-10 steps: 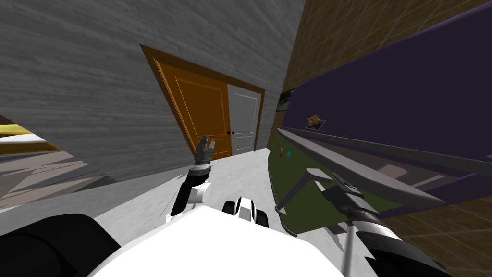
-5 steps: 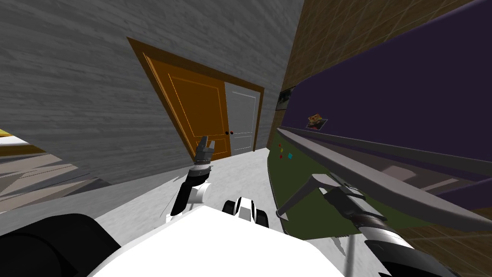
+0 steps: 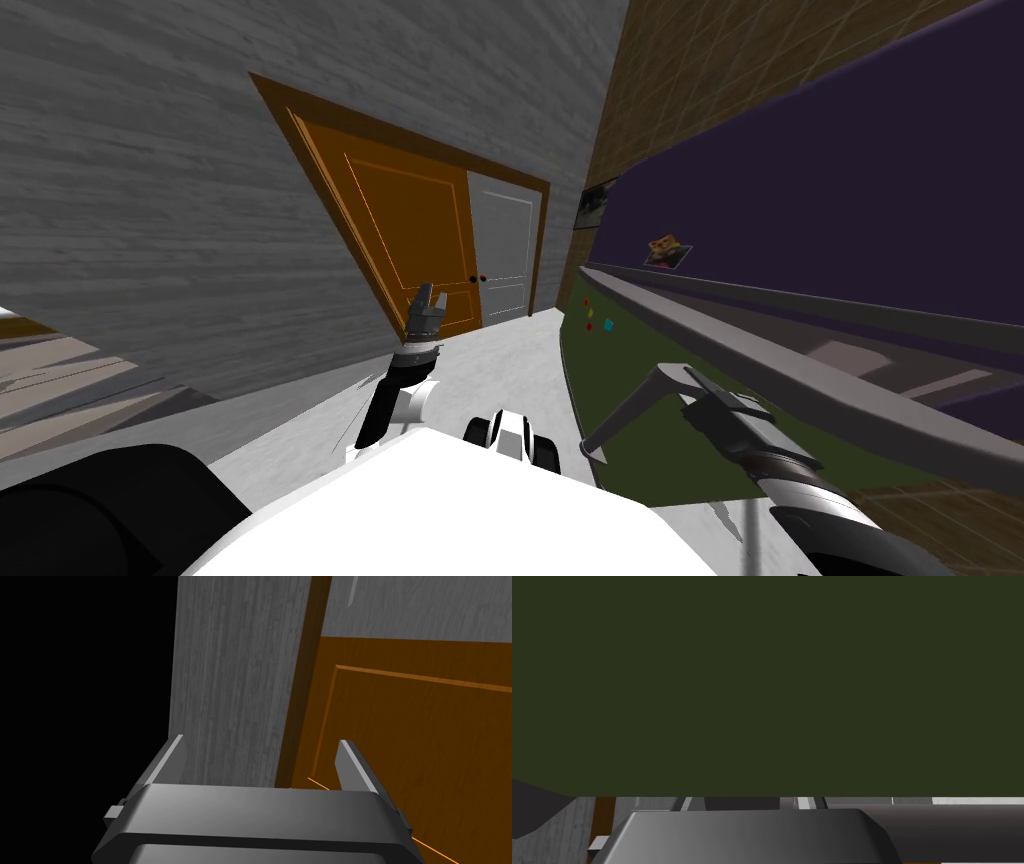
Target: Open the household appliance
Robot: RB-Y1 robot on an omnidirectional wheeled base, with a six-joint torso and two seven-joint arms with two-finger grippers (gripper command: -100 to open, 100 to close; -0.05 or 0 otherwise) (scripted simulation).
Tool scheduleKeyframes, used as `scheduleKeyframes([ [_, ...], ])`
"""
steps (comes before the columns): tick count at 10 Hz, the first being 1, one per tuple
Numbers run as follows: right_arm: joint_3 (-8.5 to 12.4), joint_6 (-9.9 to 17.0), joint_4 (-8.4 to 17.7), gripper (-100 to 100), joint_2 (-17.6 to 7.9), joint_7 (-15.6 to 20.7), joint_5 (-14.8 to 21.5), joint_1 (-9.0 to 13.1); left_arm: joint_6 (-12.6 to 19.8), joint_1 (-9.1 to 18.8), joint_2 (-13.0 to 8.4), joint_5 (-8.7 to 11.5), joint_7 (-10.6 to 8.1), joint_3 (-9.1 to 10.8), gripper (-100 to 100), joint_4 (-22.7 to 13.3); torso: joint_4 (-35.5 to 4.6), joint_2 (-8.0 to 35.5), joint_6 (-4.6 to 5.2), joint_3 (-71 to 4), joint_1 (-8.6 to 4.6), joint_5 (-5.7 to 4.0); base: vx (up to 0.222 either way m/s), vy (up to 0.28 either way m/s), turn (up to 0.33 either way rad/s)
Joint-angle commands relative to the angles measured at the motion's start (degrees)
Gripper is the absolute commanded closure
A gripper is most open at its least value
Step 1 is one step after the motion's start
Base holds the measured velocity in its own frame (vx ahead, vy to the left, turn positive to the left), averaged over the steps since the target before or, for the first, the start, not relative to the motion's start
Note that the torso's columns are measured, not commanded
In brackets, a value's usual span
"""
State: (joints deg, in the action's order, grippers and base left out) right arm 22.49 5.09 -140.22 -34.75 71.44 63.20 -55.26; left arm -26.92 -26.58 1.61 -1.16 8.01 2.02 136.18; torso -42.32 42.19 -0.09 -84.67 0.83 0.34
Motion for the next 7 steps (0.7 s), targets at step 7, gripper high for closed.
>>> scheduleKeyframes([
  [7,3.71,3.64,0.3,100,1.71,-0.8,-1.4,-2.97,0.0,0.0,-0.02,0.0,0.0,0.02,0,0.0,-0.28,0.3,0.0,0.06,-0.77,0.06,0.11,0.269,-0.046],
])
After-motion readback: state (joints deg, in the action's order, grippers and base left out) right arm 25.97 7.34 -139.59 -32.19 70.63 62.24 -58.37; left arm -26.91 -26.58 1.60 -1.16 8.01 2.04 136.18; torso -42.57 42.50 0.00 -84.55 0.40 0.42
